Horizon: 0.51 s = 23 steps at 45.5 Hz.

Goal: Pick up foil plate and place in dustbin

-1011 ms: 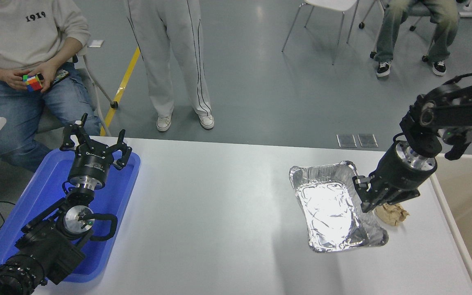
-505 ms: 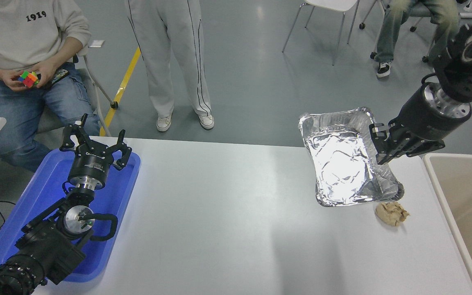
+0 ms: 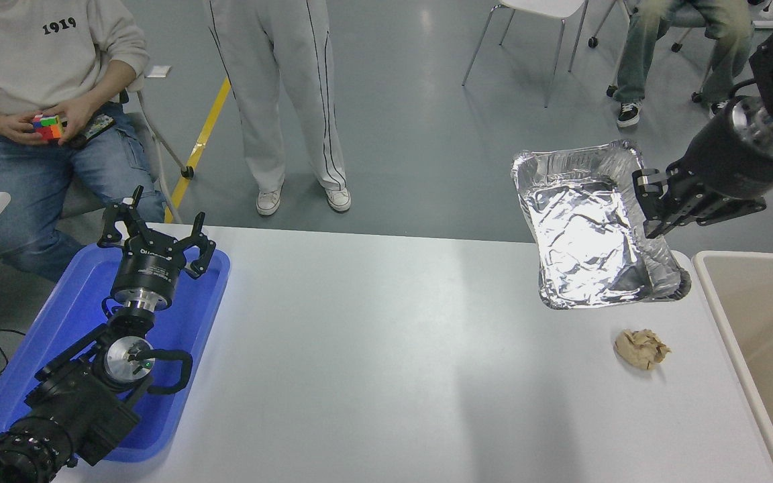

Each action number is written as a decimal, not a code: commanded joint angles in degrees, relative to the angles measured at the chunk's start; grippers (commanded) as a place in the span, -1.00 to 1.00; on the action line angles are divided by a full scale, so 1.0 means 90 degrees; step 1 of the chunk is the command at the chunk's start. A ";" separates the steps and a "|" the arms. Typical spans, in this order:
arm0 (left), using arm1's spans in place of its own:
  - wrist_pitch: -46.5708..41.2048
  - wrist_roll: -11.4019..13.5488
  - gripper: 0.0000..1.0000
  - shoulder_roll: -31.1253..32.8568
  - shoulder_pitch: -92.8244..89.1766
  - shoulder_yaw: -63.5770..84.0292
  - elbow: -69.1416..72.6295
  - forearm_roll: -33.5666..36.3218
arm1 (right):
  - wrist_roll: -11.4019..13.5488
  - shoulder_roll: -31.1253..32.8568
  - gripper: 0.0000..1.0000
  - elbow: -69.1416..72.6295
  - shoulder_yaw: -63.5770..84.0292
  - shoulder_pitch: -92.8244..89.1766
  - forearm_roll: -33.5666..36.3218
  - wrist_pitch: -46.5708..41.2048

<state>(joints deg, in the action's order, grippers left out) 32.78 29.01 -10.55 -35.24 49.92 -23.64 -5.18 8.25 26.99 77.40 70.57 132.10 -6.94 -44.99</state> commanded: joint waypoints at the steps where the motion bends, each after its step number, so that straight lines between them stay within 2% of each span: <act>1: 0.0000 -0.0001 1.00 0.0000 0.0000 0.0000 0.0000 0.0000 | 0.0001 0.0350 -1.00 -0.0035 0.0508 0.0078 -0.0059 -0.0001; 9: 0.0000 -0.0001 1.00 0.0000 0.0000 0.0000 0.0000 0.0000 | 0.0001 0.0780 -1.00 -0.0064 0.0967 0.0069 -0.0225 -0.0001; 23: 0.0000 -0.0001 1.00 0.0000 0.0000 0.0000 0.0000 0.0000 | 0.0001 0.2274 -1.00 -0.1128 0.1700 -0.0175 -0.0254 -0.0001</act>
<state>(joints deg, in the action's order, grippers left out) 32.78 29.00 -10.55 -35.25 49.92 -23.64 -5.19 8.29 38.67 73.55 81.08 132.06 -8.86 -45.00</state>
